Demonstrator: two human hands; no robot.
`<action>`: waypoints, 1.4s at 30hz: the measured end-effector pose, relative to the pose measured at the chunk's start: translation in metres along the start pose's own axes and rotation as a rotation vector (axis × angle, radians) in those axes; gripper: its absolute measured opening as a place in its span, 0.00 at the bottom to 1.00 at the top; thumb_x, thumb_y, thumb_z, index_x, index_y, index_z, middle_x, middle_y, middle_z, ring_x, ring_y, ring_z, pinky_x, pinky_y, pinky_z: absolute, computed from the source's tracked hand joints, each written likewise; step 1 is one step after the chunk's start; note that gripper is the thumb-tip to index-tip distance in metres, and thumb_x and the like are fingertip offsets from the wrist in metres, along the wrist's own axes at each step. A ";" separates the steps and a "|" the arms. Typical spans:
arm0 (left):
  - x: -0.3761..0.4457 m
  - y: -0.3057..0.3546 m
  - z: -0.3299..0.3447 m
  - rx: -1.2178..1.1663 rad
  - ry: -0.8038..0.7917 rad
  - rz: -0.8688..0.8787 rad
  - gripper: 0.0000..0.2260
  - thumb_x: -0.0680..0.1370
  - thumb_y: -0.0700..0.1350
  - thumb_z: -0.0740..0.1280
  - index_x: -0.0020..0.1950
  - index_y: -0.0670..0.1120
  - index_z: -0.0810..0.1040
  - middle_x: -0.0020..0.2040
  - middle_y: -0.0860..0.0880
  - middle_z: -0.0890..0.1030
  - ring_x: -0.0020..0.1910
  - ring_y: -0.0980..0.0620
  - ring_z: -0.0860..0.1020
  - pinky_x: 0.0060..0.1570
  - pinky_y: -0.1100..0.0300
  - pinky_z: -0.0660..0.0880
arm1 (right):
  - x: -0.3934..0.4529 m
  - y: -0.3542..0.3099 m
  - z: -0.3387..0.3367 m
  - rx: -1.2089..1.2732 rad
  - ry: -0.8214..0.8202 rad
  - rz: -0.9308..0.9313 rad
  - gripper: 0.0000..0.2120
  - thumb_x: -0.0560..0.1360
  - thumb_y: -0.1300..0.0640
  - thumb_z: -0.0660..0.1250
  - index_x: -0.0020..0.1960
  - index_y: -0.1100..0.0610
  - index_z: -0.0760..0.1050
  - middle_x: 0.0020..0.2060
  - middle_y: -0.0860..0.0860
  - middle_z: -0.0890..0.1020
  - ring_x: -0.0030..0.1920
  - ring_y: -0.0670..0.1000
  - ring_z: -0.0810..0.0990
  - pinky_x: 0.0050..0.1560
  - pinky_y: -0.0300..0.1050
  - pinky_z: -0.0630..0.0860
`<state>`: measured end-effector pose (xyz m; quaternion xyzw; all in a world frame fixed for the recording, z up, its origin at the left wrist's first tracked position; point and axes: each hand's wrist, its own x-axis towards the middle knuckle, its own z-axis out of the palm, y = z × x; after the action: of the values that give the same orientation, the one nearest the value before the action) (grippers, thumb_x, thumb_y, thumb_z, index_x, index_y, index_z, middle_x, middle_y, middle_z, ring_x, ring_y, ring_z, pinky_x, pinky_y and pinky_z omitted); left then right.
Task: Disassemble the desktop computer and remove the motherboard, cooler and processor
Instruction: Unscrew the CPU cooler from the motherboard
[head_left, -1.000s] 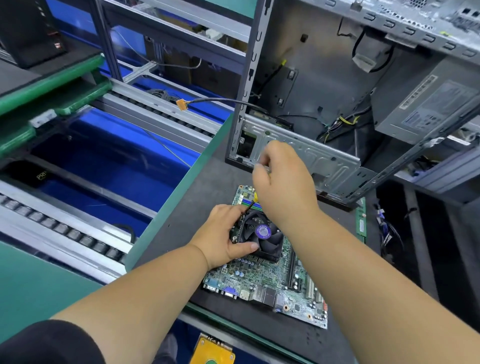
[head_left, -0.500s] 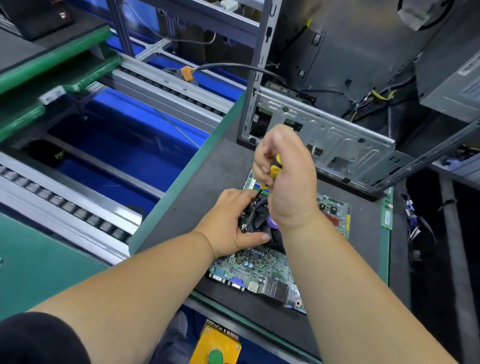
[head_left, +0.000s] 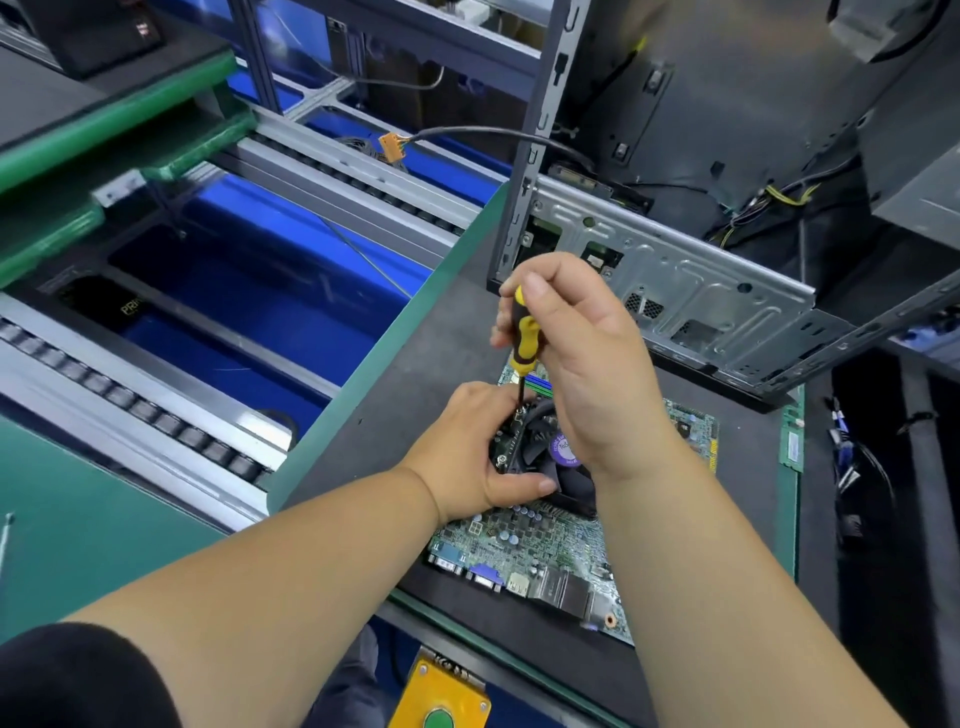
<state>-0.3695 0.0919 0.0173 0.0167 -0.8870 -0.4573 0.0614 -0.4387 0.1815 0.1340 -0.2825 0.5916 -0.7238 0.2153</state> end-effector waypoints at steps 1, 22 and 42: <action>0.000 0.000 0.000 0.000 -0.001 0.002 0.36 0.64 0.67 0.67 0.66 0.49 0.70 0.53 0.51 0.70 0.58 0.52 0.65 0.59 0.54 0.69 | -0.001 0.001 0.003 -0.039 0.002 -0.012 0.08 0.79 0.57 0.58 0.45 0.55 0.74 0.37 0.52 0.74 0.39 0.50 0.72 0.42 0.41 0.71; 0.000 0.000 0.001 0.012 -0.044 -0.034 0.40 0.64 0.67 0.64 0.71 0.46 0.66 0.60 0.47 0.69 0.63 0.50 0.63 0.64 0.52 0.66 | 0.004 -0.004 0.002 -0.072 0.218 0.018 0.13 0.76 0.57 0.55 0.35 0.53 0.72 0.30 0.50 0.72 0.31 0.50 0.69 0.37 0.45 0.69; 0.001 -0.003 0.002 0.027 -0.011 -0.001 0.38 0.65 0.67 0.64 0.68 0.47 0.67 0.59 0.48 0.70 0.62 0.50 0.65 0.61 0.52 0.67 | 0.006 0.005 0.007 0.038 0.108 -0.032 0.15 0.78 0.57 0.53 0.34 0.57 0.69 0.26 0.50 0.67 0.29 0.50 0.63 0.32 0.41 0.61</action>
<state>-0.3706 0.0920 0.0140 0.0153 -0.8935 -0.4454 0.0559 -0.4385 0.1710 0.1313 -0.2481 0.5837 -0.7527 0.1766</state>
